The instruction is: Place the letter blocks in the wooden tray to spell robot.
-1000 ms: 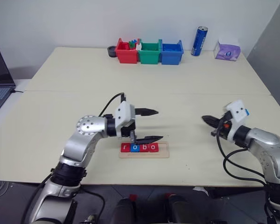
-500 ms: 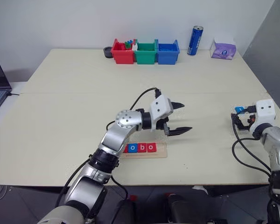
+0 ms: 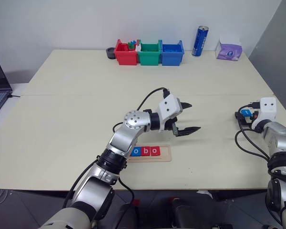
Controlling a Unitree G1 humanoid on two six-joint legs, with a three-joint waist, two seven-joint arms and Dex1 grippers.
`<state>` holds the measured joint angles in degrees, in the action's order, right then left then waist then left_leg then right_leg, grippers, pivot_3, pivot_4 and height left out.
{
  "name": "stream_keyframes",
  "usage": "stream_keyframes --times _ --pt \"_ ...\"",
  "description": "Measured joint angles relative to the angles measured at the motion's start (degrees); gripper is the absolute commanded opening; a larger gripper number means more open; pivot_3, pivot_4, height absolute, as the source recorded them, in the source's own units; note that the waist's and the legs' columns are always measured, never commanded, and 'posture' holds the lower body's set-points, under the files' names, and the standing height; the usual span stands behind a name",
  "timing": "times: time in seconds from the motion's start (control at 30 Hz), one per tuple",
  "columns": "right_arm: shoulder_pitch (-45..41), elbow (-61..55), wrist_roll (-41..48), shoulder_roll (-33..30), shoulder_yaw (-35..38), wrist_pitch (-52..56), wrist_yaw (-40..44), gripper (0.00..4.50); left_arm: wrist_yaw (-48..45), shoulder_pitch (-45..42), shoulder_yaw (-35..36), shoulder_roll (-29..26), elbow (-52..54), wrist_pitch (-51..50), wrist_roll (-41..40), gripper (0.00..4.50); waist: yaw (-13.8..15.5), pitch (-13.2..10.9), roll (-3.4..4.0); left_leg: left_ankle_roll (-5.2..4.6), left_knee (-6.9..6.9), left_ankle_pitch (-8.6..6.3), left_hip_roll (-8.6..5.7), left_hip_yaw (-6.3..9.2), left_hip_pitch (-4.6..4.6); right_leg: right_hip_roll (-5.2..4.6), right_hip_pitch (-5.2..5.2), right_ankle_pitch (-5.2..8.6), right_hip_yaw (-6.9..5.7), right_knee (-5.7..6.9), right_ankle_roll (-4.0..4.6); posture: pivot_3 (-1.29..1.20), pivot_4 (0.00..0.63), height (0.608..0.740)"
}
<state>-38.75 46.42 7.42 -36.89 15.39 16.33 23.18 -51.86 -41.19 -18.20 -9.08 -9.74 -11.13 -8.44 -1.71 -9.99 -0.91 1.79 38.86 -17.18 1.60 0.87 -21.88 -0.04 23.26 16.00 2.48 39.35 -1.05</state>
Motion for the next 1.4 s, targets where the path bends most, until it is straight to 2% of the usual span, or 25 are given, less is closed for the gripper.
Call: stream_keyframes --times 0.3,0.43,0.63,0.83,0.9,1.03,1.17,1.27,1.4 --pt "-6.4 13.44 -1.21 -0.81 -1.0 -4.95 1.87 4.48 -0.85 0.06 0.03 -0.41 0.42 -0.94 -0.43 4.5 -0.04 0.0 0.01 0.02 0.0 0.01 0.01 -0.04 -0.01 -0.01 0.0 0.0 0.03 -0.03 0.0 0.0 0.15 0.74" --pt "-7.63 15.98 -1.37 -1.04 -0.94 -5.92 2.29 3.6 -1.17 0.06 0.03 -0.38 0.44 -0.96 -0.43 4.5 -0.03 0.0 0.01 0.04 0.0 0.02 0.0 -0.05 -0.01 -0.02 0.0 -0.01 0.02 -0.03 -0.01 0.0 0.15 0.74" --pt "-8.12 17.12 -1.41 -1.07 -0.92 -6.62 2.73 1.46 -1.47 0.12 0.03 -0.7 0.94 -0.97 -0.58 4.5 -0.03 0.0 0.01 0.21 0.0 0.12 0.0 -0.05 -0.01 -0.03 0.0 -0.01 0.03 -0.03 -0.01 0.0 0.15 0.74" --pt "-7.81 16.82 -1.56 -1.23 -0.98 -6.65 2.72 1.46 -1.49 0.15 0.03 -0.56 1.01 -0.99 -0.63 4.5 -0.03 0.0 0.01 0.21 0.0 0.12 0.0 -0.06 -0.01 -0.03 0.0 -0.01 0.03 -0.03 -0.01 0.0 0.15 0.74" --pt "-3.88 8.92 -1.44 -0.98 -1.4 -3.83 3.17 1.46 -1.71 1.1 0.16 -1.24 2.65 -1.12 -0.87 4.5 0.02 0.02 0.03 0.22 -0.04 0.12 0.06 0.02 -0.05 -0.03 0.01 -0.01 0.02 -0.05 -0.01 0.0 0.15 0.74" --pt "8.64 -17.42 1.51 2.11 -2.18 8.38 3.77 1.46 -3.17 3.82 1.95 -5.39 6.18 -1.83 -3.04 4.5 -0.16 0.11 0.18 0.24 -0.09 0.13 0.13 0.27 -0.05 -0.01 0.04 0.0 -0.02 0.0 -0.01 0.0 0.15 0.74" --pt "23.59 -52.0 7.13 10.73 -3.5 27.76 -1.95 1.46 -8.99 12.84 6.4 -16.12 15.74 -3.58 -8.3 4.5 -0.55 0.17 0.28 0.23 -0.17 0.12 0.37 0.47 0.08 0.0 0.08 0.1 -0.08 0.2 0.16 0.0 0.15 0.74" --pt "27.76 -66.49 8.62 17.02 -3.54 40.2 -8.51 1.46 -12.47 19.13 9.56 -22.46 20.36 -4.99 -11.44 4.5 -0.2 0.16 0.29 0.22 -0.12 0.11 0.26 0.59 0.12 0.08 0.07 0.12 -0.24 0.44 0.17 0.0 0.15 0.74" --pt "31.57 -78.47 8.62 23.21 -4.76 51.19 -15.4 1.46 -13.83 23.31 10.79 -25.45 25.38 -5.96 -14.04 4.5 0.49 0.18 0.24 0.21 0.01 0.12 0.07 0.58 0.11 -0.05 -0.04 0.23 -0.2 0.35 -0.23 0.0 0.15 0.74"
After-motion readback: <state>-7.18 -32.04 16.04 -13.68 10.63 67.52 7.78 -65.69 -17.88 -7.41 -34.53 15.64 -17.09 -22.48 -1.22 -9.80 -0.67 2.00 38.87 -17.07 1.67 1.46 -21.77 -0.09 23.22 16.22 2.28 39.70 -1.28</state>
